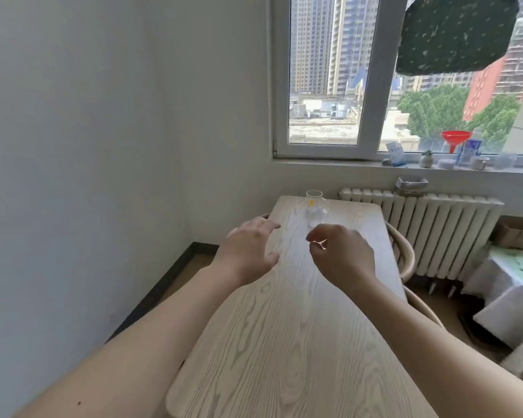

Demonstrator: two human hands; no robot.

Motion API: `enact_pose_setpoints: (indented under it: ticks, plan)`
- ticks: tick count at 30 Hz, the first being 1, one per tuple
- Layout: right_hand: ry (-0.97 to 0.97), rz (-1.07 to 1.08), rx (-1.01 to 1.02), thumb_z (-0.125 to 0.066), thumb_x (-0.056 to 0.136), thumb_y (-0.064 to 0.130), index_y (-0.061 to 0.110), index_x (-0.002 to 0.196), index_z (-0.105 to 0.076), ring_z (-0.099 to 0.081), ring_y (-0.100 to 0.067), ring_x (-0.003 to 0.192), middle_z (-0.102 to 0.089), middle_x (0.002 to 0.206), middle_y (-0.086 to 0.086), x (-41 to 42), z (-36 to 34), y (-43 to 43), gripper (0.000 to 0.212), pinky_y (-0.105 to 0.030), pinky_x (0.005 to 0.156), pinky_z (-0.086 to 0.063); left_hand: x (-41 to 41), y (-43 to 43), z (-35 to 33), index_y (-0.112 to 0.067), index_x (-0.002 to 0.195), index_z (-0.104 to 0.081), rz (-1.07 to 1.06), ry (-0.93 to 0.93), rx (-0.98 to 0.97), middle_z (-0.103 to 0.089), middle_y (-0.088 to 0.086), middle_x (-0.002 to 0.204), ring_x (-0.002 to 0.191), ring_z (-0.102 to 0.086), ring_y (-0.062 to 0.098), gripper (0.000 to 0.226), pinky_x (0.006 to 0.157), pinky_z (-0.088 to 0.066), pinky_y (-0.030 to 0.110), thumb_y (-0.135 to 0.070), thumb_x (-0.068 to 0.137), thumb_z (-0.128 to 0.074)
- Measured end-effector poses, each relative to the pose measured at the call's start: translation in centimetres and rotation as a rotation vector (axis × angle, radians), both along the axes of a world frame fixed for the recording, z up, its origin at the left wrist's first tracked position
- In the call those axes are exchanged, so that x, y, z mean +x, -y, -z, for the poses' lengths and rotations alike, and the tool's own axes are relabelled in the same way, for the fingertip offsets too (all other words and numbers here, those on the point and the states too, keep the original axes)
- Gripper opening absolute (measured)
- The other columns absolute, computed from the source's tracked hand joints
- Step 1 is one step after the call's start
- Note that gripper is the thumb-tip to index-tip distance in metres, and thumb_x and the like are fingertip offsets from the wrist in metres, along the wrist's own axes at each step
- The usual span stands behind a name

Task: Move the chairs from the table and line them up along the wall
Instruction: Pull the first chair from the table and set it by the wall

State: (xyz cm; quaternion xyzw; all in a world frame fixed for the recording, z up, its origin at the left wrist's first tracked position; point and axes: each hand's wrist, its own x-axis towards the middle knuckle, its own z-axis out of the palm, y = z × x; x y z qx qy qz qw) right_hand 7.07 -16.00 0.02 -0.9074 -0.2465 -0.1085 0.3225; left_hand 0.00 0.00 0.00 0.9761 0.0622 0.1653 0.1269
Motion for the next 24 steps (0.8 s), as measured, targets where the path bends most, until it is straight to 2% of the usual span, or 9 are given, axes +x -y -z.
enact_pose_setpoints:
  ticks: [5,16,21,24]
  plan:
    - [-0.042,-0.056,-0.031,-0.054,0.087,0.022,0.032,0.103,-0.07,-0.064,-0.018,0.098,-0.071,0.105,0.008,-0.6,2.3,-3.1,0.025,-0.031,0.079,-0.048,-1.8,-2.1,1.5,-0.023,0.138,-0.041,-0.084,-0.027,0.009,-0.045,-0.003,0.139,0.125,-0.043,0.016,0.055,0.104,-0.036,0.036,-0.029,0.086,-0.058]
    - [-0.068,-0.118,-0.15,-0.053,0.087,0.024,0.032,0.106,-0.068,-0.062,-0.019,0.101,-0.07,0.107,0.005,-2.9,3.7,-12.4,0.026,-0.033,0.082,-0.049,-4.5,-11.5,4.3,-0.023,0.136,-0.042,-0.102,-0.033,0.077,-0.046,-0.004,0.137,0.124,-0.043,0.016,0.052,0.107,-0.032,0.036,-0.034,0.087,-0.056]
    - [-0.073,-0.097,-0.192,-0.053,0.087,0.021,0.032,0.103,-0.069,-0.061,-0.02,0.095,-0.07,0.102,0.006,-4.5,4.4,-19.5,0.025,-0.029,0.07,-0.042,-6.0,-19.5,5.2,-0.025,0.136,-0.043,-0.101,-0.043,0.045,-0.046,-0.002,0.138,0.126,-0.043,0.017,0.053,0.106,-0.033,0.038,-0.036,0.086,-0.057]
    - [-0.078,-0.081,-0.217,-0.051,0.088,0.019,0.031,0.104,-0.069,-0.06,-0.019,0.092,-0.069,0.103,0.005,-5.2,4.6,-24.9,0.027,-0.029,0.068,-0.04,-7.0,-24.8,5.5,-0.024,0.138,-0.04,-0.098,-0.073,0.034,-0.043,-0.001,0.141,0.127,-0.041,0.019,0.055,0.107,-0.033,0.038,-0.038,0.087,-0.056]
